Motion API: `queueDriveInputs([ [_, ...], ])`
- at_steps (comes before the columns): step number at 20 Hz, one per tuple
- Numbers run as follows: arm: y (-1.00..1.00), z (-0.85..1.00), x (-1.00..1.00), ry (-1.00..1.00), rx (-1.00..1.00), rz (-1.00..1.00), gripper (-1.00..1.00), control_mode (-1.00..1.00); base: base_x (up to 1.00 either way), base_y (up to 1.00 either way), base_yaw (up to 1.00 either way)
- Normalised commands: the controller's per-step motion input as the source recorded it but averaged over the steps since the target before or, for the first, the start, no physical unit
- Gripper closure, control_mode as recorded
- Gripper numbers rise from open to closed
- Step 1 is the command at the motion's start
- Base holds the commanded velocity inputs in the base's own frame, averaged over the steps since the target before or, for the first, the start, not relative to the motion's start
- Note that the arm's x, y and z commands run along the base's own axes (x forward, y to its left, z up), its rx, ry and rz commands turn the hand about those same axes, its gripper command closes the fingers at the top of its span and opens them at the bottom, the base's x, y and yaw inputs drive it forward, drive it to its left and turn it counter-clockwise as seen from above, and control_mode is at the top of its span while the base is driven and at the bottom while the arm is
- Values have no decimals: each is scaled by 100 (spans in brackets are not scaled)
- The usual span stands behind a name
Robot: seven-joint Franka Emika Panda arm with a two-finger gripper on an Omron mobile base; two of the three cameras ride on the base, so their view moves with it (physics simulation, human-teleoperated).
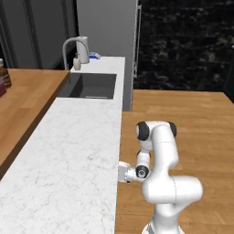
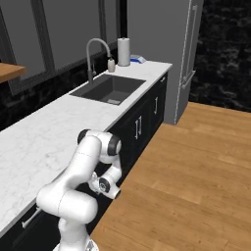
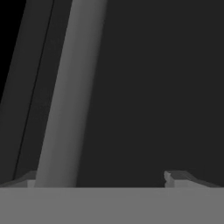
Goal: Pick up the cup and bowl from the counter, place them in the dishwasher, and close the dishwasher door.
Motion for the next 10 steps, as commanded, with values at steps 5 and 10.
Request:
queueDriveInputs([
  [5, 100, -100, 1, 0, 47, 0, -100, -100, 0, 0, 0],
  [10, 72, -89, 8, 0, 71, 3, -100, -100, 0, 0, 0],
])
